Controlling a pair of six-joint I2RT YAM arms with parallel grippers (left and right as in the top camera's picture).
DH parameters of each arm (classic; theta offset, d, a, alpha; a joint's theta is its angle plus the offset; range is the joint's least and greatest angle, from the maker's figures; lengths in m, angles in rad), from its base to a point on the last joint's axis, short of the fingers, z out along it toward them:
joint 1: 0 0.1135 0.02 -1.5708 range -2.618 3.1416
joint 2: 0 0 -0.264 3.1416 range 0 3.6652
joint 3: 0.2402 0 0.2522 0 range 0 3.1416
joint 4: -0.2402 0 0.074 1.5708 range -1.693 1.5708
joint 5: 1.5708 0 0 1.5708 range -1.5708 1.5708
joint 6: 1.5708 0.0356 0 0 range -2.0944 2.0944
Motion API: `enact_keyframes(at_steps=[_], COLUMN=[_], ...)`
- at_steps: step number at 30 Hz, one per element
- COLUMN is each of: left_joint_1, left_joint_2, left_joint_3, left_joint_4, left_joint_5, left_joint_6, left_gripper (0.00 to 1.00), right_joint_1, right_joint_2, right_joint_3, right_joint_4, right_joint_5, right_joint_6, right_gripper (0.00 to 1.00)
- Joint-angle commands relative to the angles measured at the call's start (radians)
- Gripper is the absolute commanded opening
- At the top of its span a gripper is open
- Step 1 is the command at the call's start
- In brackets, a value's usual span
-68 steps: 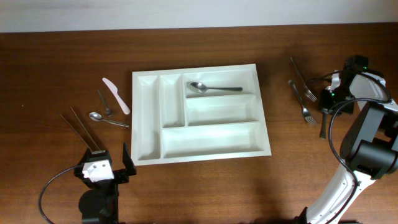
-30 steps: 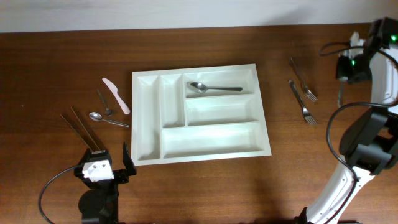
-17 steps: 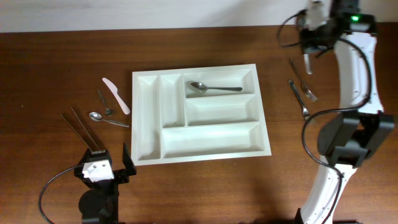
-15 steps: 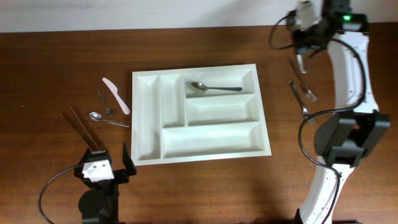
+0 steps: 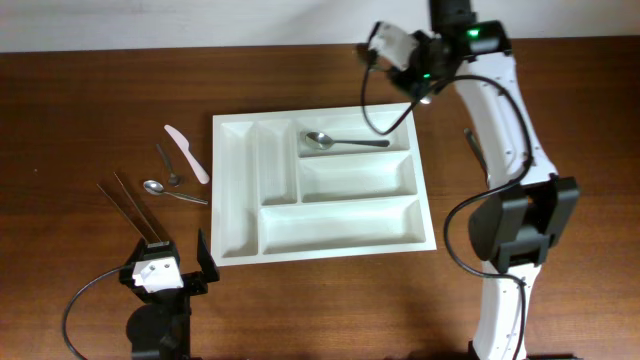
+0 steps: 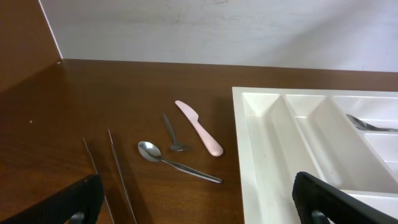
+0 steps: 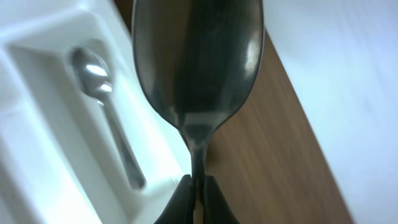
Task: Pack container
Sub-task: 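Carry the second spoon to the top compartment and release it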
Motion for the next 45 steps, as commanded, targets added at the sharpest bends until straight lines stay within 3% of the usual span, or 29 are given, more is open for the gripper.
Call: enact_keyframes(at_steps=[1,22,25,26,31,35,41,45], left_joint_1=[0.007,0.007,0.007,0.007,0.007,0.007,0.007,0.007], left_joint_2=[-0.010,-0.010,-0.010,-0.010,-0.010,-0.010,-0.010,-0.010], left_joint_3=[-0.006,-0.006,-0.006,-0.006,-0.006,-0.006,-0.006,-0.006], left_joint_4=[0.003,0.003,0.003,0.003,0.003,0.003,0.003,0.003], left_joint_5=[0.013,0.013,0.013,0.013,0.013,0.013,0.013,0.013], left_joint_6=[0.016,0.015,0.015,0.015,0.015,0.016,0.016,0.015], left_gripper=[0.99,0.99,0.99,0.99,0.99,0.99,0.99,0.99], right_joint_1=[0.053,0.126,0.126,0.125,0.123,0.117,0.048,-0.040], right_joint_2=[0.028,0.213,0.213,0.213,0.212,0.208,0.208,0.208], right_joint_3=[0.010,0.001,0.001,0.001,0.002,0.042,0.203,0.292], right_joint_4=[0.002,-0.050,-0.033,-0.022,0.036,0.071,0.015,-0.105], right_joint_5=[-0.048,-0.105,-0.104,-0.104,-0.099,-0.046,0.165,0.204], right_joint_6=[-0.115,-0.106,-0.053,-0.026,0.117,0.312,0.671,0.728], right_gripper=[0.04,0.04,0.34,0.37,0.46,0.57,0.58,0.75])
